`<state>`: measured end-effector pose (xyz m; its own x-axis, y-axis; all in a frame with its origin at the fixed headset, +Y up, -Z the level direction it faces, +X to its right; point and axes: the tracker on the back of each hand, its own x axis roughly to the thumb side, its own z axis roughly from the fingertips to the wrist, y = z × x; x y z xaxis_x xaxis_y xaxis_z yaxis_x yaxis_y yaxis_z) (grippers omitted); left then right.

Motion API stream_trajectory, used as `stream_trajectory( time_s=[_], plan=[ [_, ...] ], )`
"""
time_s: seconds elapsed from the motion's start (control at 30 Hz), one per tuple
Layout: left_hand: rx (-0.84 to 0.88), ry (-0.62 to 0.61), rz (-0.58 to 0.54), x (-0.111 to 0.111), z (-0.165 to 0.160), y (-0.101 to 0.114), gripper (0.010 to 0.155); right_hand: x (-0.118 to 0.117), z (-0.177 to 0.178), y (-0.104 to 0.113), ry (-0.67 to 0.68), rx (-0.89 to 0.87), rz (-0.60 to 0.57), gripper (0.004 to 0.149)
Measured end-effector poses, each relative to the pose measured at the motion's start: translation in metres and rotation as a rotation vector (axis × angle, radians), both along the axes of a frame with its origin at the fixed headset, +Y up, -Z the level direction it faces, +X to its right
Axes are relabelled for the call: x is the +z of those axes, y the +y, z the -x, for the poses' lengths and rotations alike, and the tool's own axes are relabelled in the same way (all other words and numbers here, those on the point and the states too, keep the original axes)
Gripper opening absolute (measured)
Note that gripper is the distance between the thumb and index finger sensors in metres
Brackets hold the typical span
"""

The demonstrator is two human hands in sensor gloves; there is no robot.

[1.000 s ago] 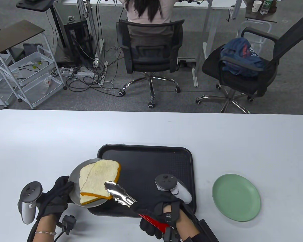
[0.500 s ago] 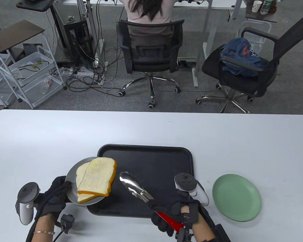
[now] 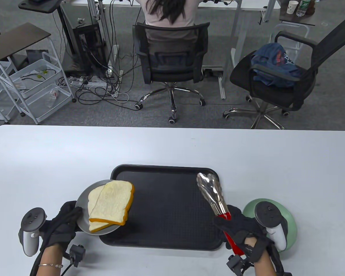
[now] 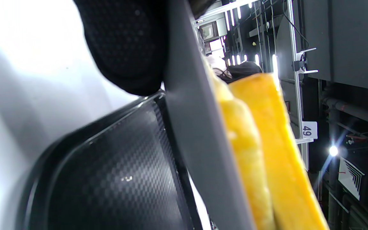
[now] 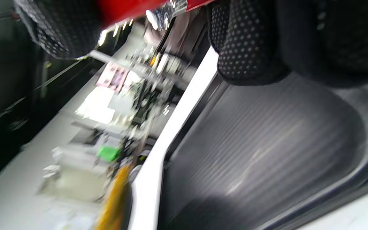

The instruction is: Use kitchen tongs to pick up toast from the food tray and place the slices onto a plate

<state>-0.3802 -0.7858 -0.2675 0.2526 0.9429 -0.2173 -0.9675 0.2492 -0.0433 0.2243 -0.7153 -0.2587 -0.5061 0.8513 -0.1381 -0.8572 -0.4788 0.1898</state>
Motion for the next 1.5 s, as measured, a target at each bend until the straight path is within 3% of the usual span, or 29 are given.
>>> stream_trajectory(
  time_s=[0.3,0.53,0.83,1.2,1.5],
  plan=[
    [0.001,-0.003,0.001,0.000,0.000,-0.001,0.053,0.007,-0.064,-0.019,-0.369,0.611,0.017,0.095],
    [-0.001,-0.001,0.008,0.000,-0.001,-0.001,0.053,0.009,-0.084,-0.033,-0.474,0.812,0.116,0.093],
    [0.008,-0.002,0.009,0.000,-0.001,-0.001,0.053,0.006,-0.081,-0.053,-0.426,0.948,0.177,0.092],
    [0.004,0.004,0.021,0.000,-0.001,-0.001,0.053,0.001,-0.079,-0.066,-0.388,0.983,0.224,0.094],
    [0.001,0.003,0.014,0.000,0.000,0.000,0.053,0.000,-0.080,-0.068,-0.345,0.902,0.300,0.098]
  ],
)
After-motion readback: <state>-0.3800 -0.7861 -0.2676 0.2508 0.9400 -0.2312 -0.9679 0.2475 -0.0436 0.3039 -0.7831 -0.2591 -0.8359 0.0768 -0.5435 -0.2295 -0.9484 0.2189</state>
